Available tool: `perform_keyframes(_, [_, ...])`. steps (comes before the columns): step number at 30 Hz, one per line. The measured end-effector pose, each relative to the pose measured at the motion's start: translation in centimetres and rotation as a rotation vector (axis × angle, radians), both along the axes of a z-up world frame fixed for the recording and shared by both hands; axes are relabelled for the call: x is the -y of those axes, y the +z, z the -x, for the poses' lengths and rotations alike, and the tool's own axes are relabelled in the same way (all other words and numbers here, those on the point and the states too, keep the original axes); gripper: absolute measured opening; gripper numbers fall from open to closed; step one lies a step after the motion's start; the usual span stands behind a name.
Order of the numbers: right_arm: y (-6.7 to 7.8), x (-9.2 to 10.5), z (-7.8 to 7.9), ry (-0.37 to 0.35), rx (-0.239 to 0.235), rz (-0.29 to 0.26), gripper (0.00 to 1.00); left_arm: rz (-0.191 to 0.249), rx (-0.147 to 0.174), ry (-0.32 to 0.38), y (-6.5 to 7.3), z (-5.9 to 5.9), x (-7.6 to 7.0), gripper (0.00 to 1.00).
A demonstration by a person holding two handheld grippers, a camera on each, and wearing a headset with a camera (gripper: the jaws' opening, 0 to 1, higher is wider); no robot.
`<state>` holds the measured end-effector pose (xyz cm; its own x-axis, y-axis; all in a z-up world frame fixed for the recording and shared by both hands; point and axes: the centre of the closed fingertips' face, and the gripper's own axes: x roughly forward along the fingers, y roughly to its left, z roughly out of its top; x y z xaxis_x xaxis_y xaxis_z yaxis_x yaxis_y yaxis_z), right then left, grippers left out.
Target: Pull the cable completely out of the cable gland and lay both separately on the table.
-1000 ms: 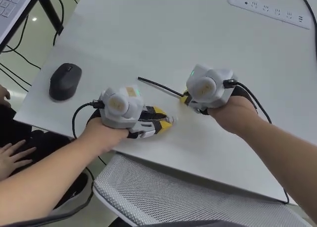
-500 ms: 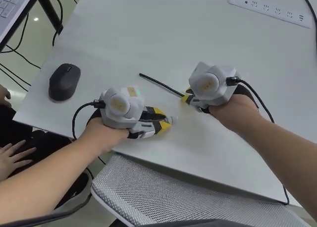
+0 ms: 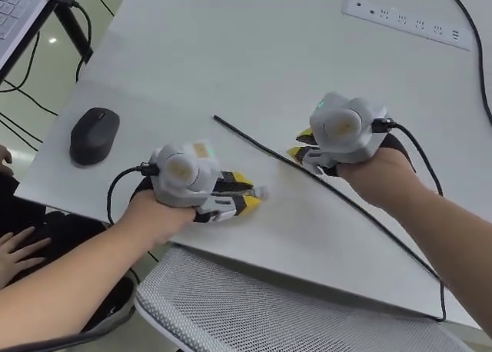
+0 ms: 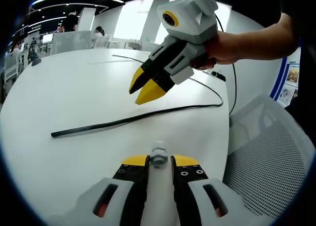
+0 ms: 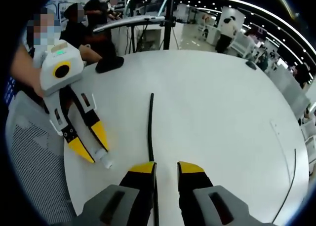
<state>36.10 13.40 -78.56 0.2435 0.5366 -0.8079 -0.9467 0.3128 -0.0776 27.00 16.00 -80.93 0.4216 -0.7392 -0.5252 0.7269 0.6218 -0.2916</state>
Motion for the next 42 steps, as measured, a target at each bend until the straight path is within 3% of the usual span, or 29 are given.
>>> perform_keyframes(15, [3.5,3.2,1.7,-0.015,-0.015,-0.063,0.24,-0.019,0.021,0.051,1.5,-0.4,-0.5,0.26])
perform_keyframes(20, [5.3,4.1,2.2,-0.034,-0.022,-0.121,0.28,-0.010,0.026,0.076,2.6,-0.4,-0.7,0.30])
perform_keyframes(25, [7.0,5.4,2.6,-0.061,-0.027,-0.168,0.31,0.005,0.031,0.064,4.3,0.6,-0.5,0.35])
perform_keyframes(29, [8.5,6.3,3.1,-0.109,-0.051,-0.244,0.35,0.016,0.032,0.083,5.3,1.1,-0.4,0.38])
perform_keyframes(34, [9.9,8.8,4.1,-0.149,-0.040,-0.284,0.43,0.020,0.032,0.102,6.5,1.9,-0.5,0.42])
perform_keyframes(42, [10.0,12.0,7.2,-0.178,-0.062,-0.312,0.46,0.049,0.030,0.123,8.6,3.3,-0.4,0.47])
